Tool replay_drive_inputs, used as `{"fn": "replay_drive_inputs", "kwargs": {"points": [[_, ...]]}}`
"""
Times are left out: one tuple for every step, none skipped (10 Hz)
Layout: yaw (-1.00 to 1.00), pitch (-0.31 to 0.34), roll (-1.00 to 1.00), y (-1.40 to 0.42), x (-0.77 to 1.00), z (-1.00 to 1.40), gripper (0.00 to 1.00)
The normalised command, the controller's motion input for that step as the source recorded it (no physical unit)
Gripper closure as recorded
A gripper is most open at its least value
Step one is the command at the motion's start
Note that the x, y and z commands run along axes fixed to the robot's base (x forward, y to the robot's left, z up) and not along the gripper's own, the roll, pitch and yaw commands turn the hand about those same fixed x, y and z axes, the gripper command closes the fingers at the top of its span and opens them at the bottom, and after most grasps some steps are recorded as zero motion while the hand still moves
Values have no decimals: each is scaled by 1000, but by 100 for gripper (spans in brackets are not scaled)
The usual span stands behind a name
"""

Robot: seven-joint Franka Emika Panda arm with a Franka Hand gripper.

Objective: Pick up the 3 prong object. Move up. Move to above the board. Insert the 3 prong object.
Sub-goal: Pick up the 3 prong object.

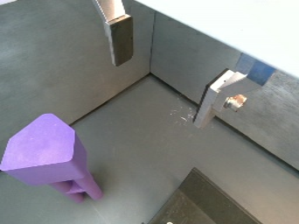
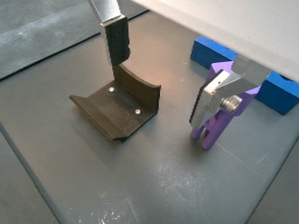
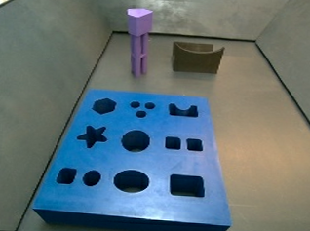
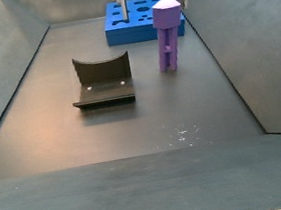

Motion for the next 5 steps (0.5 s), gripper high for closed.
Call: {"fn": "replay_drive_inputs", "kwargs": {"points": [[0, 10, 0, 0, 0, 0, 0], [6, -16, 0, -3, -23, 0, 0], [346, 0, 53, -146, -209, -37, 0], [449, 0, 50, -363, -226, -74, 0], [549, -19, 23, -406, -283, -140, 0]]}}
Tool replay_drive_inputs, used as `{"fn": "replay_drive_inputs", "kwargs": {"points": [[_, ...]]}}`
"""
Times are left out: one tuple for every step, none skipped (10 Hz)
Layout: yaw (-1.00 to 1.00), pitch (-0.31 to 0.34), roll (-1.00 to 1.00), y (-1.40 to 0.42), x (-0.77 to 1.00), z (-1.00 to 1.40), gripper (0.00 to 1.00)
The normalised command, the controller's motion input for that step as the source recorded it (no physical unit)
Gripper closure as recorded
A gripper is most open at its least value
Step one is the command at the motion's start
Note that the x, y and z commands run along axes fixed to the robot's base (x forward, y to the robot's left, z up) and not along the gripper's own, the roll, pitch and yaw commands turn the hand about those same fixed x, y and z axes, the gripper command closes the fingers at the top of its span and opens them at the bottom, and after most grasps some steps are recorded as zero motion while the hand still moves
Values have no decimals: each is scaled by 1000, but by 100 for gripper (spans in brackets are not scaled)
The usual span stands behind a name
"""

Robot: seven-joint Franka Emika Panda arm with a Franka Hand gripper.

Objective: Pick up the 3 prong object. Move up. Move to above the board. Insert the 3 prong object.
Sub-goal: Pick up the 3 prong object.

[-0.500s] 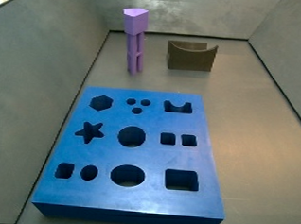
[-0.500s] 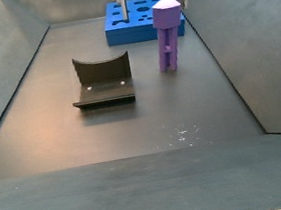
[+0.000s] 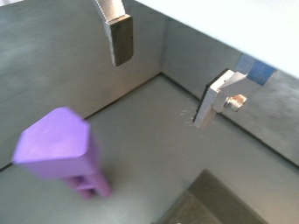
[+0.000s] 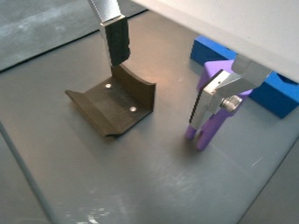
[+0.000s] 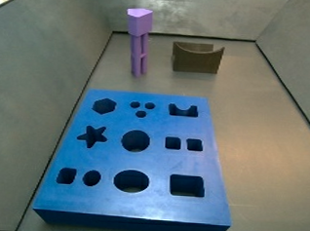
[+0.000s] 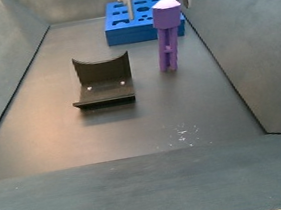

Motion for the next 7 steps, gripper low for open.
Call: {"fn": "replay_drive_inputs", "kwargs": {"points": [[486, -40, -23, -286, -346, -180, 0], [503, -7, -20, -331, -254, -189, 0], [506, -4, -24, -297, -269, -197, 0], [423, -34, -100, -131, -371, -186, 0], [134, -17, -100, -294, -89, -171, 0], [0, -24, -67, -243, -6, -226, 0], [0, -53, -73, -174, -126, -226, 0]]}}
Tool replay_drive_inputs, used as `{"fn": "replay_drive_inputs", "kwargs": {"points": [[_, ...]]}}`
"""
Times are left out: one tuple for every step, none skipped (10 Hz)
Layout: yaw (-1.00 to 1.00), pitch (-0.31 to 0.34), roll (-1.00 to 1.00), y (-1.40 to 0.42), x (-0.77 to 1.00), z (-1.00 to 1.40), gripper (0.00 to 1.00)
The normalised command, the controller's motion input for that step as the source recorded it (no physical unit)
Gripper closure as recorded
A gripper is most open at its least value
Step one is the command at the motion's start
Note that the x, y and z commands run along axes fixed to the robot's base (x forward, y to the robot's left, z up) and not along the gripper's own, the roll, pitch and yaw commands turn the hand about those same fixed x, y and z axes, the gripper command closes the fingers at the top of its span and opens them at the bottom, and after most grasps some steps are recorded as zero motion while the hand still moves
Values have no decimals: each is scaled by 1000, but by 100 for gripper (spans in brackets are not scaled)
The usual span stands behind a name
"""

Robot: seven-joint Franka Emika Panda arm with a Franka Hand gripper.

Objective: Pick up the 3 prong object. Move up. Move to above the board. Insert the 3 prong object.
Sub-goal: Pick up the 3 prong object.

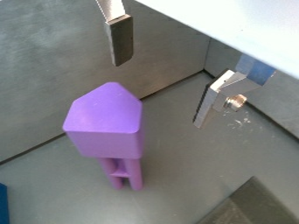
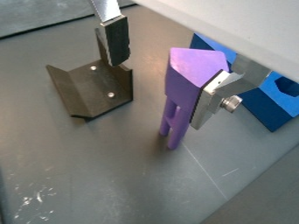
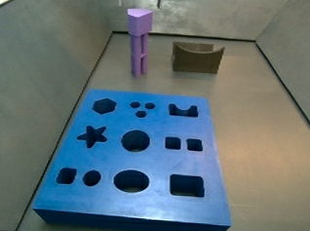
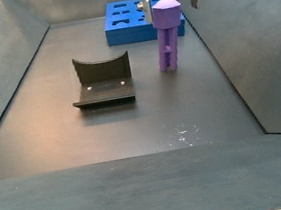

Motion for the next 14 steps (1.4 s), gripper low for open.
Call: {"fn": "replay_drive_inputs", "kwargs": {"points": [[0, -36, -81, -220, 0, -169, 0], [-11, -39, -91, -203, 0, -140, 0], [-29, -46, -103, -194, 0, -129, 0], [-3, -50, -141, -254, 0, -86, 0], [0, -43, -156, -309, 20, -57, 0], [0, -50, -140, -314, 6, -103, 0], [0, -37, -104, -269, 17, -180, 0], [37, -23, -80, -251, 29, -189, 0], [40, -26, -76, -240, 20, -209, 0], [37, -39, -77, -200, 0, -223, 0], [31, -30, -53, -111, 0, -217, 0], [103, 0, 0, 0, 0, -160, 0], [317, 0, 71, 14, -23, -66, 0], [254, 0, 227, 0, 0, -77, 0]]}}
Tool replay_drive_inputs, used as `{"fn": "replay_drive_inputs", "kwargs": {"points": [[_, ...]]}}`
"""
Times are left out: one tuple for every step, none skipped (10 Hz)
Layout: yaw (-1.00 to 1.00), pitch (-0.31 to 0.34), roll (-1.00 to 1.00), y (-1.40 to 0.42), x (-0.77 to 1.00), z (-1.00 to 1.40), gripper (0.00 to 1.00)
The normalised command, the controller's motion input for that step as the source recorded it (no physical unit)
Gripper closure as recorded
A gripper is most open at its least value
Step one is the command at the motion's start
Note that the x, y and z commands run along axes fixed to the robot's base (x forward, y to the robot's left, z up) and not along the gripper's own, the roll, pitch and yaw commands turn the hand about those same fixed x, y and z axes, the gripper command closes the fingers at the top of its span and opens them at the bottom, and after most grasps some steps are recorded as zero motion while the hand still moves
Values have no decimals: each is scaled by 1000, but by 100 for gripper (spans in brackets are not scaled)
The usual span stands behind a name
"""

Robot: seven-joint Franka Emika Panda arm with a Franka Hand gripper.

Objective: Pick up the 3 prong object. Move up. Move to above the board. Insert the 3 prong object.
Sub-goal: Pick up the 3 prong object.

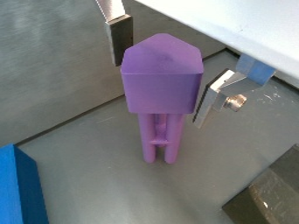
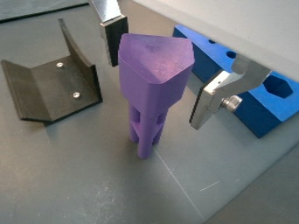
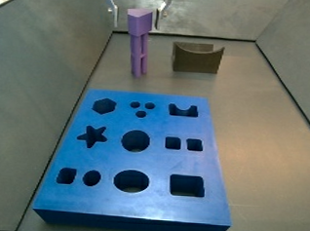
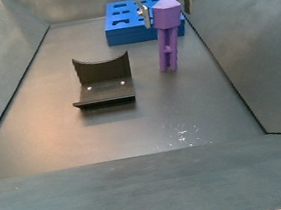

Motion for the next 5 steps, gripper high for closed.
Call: {"fn": "replay_drive_inputs", "kwargs": {"points": [[143, 0, 224, 0, 0, -26, 0], [86, 0, 109, 0, 0, -40, 0], [57, 0, 90, 149, 0, 0, 0], [11, 0, 50, 74, 0, 0, 0], [0, 0, -50, 0, 0, -20, 0]]}}
